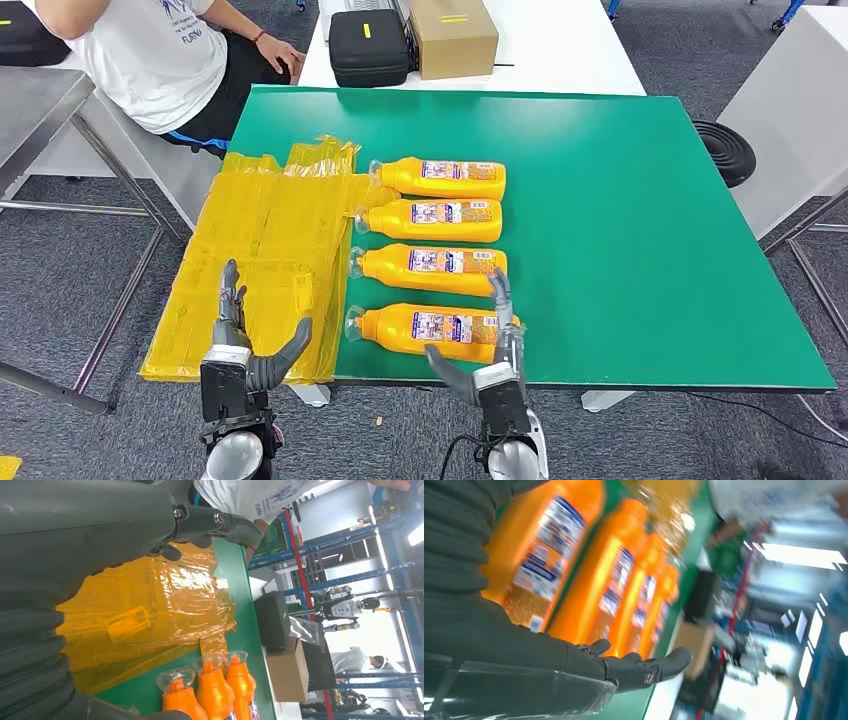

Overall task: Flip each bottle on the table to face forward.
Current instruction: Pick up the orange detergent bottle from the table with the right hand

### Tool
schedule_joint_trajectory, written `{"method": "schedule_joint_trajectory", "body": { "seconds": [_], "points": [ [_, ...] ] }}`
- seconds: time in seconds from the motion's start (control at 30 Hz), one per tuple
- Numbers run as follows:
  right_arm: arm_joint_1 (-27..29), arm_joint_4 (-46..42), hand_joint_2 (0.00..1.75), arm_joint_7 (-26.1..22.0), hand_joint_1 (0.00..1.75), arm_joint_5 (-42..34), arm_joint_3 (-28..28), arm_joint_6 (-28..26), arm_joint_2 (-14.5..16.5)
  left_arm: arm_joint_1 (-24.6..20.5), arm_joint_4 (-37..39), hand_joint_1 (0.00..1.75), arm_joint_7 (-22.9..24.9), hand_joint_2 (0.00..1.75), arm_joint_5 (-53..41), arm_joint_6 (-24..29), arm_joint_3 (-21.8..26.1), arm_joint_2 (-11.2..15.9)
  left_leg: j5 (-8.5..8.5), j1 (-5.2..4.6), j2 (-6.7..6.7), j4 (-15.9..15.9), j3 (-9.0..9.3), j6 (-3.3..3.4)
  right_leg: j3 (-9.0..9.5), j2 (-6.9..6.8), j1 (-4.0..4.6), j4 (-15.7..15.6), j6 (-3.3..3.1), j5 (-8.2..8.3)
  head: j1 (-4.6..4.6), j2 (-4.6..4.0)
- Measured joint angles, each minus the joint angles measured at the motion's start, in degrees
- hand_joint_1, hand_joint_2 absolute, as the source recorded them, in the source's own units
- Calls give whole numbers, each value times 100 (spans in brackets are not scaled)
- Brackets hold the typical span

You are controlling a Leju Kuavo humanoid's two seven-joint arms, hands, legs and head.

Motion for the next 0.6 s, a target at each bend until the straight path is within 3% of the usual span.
{"method": "schedule_joint_trajectory", "body": {
  "seconds": [0.07,0.2,0.6],
  "points": [
    [-12,30,175,183,0,393,-15,288,-34,43,-9,0,-14,175,5,7,8,1,0,0,0,0,0,0,0,0,0,0,0,0,-1,0],
    [-119,-131,175,1383,0,2148,-95,1390,-505,305,-130,0,-114,175,146,123,185,1,0,-2,-1,0,-2,1,0,0,-2,-1,1,1,0,0],
    [-1207,108,175,2158,0,2262,210,2082,-1013,417,-229,0,-298,175,215,330,501,-122,6,-1,2,0,1,5,3,0,0,1,1,6,-1,0]
  ]
}}
